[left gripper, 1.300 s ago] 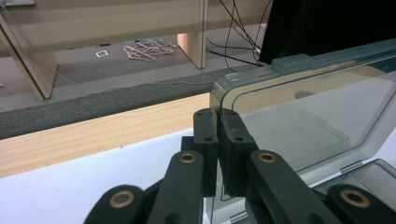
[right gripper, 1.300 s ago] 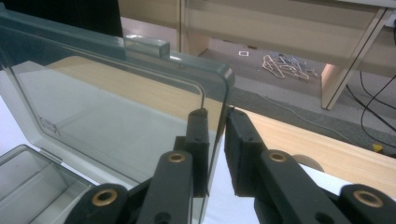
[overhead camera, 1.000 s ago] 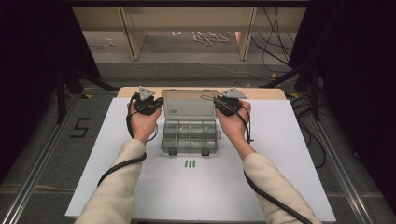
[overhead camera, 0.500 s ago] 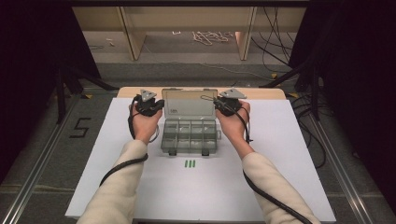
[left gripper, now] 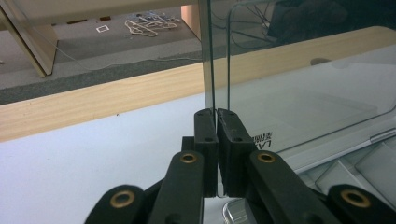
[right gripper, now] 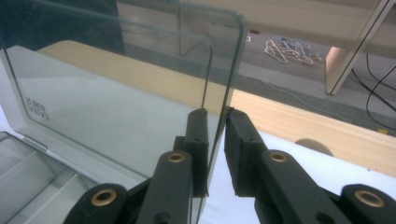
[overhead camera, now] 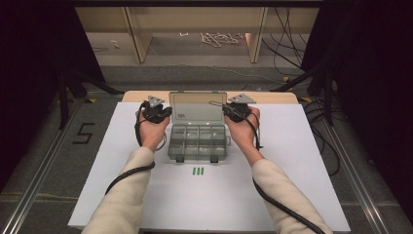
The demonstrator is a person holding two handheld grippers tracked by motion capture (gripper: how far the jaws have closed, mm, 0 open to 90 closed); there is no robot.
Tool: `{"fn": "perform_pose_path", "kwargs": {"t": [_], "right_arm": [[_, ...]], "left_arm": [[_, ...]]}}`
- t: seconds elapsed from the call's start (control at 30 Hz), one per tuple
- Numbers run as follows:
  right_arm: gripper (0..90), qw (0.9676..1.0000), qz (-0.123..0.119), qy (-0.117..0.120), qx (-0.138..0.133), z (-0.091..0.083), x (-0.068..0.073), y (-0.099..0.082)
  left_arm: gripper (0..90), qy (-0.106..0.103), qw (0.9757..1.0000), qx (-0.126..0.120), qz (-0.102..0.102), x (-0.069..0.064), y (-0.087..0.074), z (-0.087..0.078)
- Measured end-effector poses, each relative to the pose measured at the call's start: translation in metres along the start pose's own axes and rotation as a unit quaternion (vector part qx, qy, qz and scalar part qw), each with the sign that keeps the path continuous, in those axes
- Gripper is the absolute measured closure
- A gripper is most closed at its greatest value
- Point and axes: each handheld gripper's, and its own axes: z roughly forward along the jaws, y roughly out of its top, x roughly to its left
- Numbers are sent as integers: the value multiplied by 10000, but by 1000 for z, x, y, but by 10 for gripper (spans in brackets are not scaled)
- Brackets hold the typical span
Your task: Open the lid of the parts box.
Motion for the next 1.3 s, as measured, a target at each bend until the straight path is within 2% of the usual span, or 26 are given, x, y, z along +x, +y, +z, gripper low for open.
{"fn": "perform_pose_path", "kwargs": {"t": [0.37, 0.43, 0.53, 0.83, 0.9, 0.97, 1.0, 1.03, 1.07, 1.1, 1.17, 1.23, 1.27, 1.3], "right_arm": [[787, 9996, 66, 89, 255, 6, -2, -7], [785, 9994, 72, 98, 309, 7, -3, -9], [783, 9995, 10, 105, 304, 8, -3, -10], [774, 9994, -24, 78, 343, 9, -5, -10], [764, 9990, 58, 104, 431, 6, -4, -11], [741, 9992, 31, 109, 382, 5, -5, -11], [710, 9993, -16, 124, 362, 4, -7, -11], [677, 9988, 65, 187, 456, 2, -8, -10], [647, 9983, 112, 308, 483, 1, -8, -10], [616, 9979, 164, 416, 458, -1, -9, -10], [553, 9973, 77, 615, 383, -6, -10, -10], [449, 9956, 168, 869, 293, -11, -12, -11], [414, 9959, 155, 859, 234, -15, -12, -13], [393, 9958, 122, 878, 224, -18, -12, -13]], "left_arm": [[865, -16, 9998, 181, 16, 1, -6, 5], [863, -13, 9997, 236, 77, 1, -5, 5], [861, -25, 9997, 262, 2, 1, -6, 7], [859, -91, 9993, 366, 48, -1, -8, 8], [855, -112, 9992, 374, 27, -2, -8, 7], [845, -163, 9988, 432, 147, -1, -8, 4], [832, -180, 9990, 394, 90, -2, -8, 3], [812, -252, 9989, 388, 53, -3, -9, 1], [784, -291, 9985, 446, 116, -2, -9, -1], [750, -318, 9987, 393, 104, -2, -10, -3], [636, -424, 9984, 348, 94, -3, -10, -9], [505, -582, 9979, 283, 62, -6, -10, -14], [446, -623, 9974, 331, 158, -7, -10, -17], [386, -654, 9972, 332, 170, -9, -11, -21]]}}
